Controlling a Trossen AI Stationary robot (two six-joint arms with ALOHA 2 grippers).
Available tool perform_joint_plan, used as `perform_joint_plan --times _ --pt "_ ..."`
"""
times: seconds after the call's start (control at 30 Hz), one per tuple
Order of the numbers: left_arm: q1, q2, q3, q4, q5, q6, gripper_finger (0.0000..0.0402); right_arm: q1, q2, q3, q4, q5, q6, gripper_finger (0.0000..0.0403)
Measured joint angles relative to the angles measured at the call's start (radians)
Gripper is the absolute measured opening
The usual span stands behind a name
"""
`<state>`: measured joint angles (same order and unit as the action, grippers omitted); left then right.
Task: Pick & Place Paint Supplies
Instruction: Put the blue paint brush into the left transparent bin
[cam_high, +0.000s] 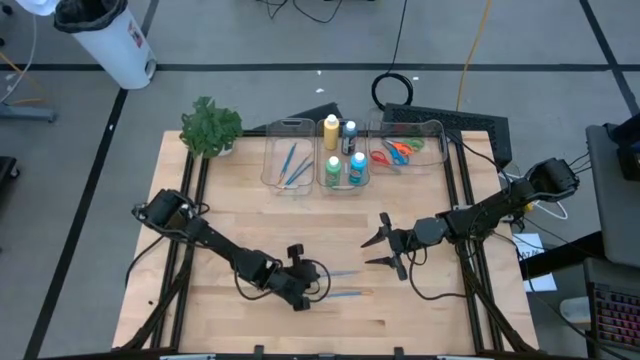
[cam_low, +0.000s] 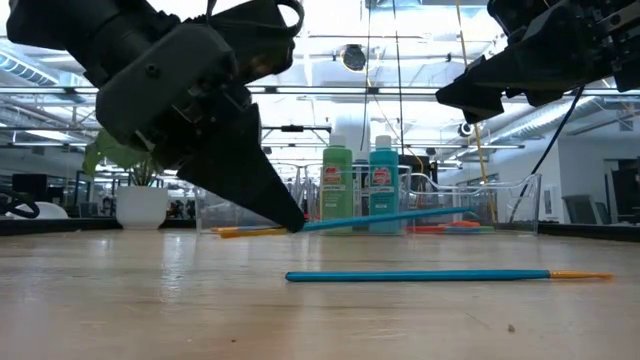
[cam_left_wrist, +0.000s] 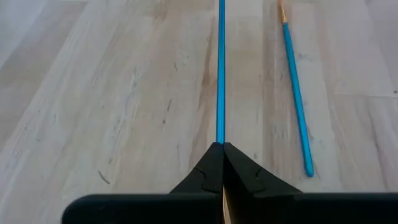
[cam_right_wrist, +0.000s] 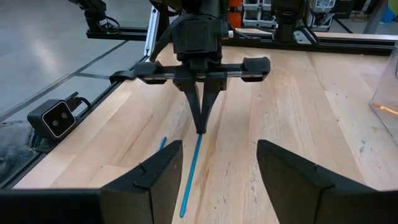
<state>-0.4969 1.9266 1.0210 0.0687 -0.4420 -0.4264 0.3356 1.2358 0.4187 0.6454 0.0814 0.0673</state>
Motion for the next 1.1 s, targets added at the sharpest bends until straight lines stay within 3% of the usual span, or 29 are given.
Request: perform_joint_plan --times 0.47,0.67,0.8,1.1 --pt "-0.039 -0.022 0.002 0.017 0.087 -0.041 0.0 0.0 -0.002 0.0 -0.027 0.0 -0.003 0.0198" --pt "-0.099 -0.078 0.002 0.094 0.078 0.101 0.0 0.0 -0.052 0.0 -0.138 0.02 -0.003 0.0198" --pt "-0.124 -0.112 -0.055 0.227 0.077 0.186 0.0 -0.001 -0.091 0.0 -0.196 0.081 -0.001 0.0198" --pt "-0.126 -0.197 -0.377 0.742 -0.049 0.217 0.0 0.0 -0.107 0.0 -0.23 0.078 0.026 0.0198"
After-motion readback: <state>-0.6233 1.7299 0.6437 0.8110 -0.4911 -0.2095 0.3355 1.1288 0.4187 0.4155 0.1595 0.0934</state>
